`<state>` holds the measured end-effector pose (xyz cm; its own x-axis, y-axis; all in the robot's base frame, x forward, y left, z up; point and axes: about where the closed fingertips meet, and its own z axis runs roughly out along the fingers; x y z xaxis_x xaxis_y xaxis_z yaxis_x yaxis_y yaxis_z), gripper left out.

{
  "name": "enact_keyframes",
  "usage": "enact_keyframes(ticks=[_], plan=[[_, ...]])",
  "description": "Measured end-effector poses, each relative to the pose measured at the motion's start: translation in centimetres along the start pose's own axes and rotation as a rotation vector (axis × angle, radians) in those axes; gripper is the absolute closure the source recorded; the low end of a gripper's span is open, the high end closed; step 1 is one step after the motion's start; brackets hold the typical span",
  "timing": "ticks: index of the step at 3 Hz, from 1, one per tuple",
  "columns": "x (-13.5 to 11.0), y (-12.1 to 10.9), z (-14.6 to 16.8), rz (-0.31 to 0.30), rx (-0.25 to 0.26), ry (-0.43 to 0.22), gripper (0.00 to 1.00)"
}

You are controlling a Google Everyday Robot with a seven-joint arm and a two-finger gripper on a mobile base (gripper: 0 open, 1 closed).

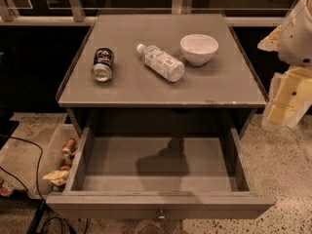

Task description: Close top drawer

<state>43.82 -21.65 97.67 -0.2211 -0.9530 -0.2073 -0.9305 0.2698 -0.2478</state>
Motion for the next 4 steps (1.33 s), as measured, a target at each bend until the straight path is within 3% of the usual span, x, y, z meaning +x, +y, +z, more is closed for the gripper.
enact_keyframes(ticks=[2, 3, 4], plan=[[0.6, 1.1, -0.1, -0.035, 0.008, -0.022, 0.00], [2.0, 3.7, 0.8, -0.076, 0.008, -0.081, 0.00], [3.6, 7.2, 2.8, -0.101, -0.009, -0.132, 0.18]])
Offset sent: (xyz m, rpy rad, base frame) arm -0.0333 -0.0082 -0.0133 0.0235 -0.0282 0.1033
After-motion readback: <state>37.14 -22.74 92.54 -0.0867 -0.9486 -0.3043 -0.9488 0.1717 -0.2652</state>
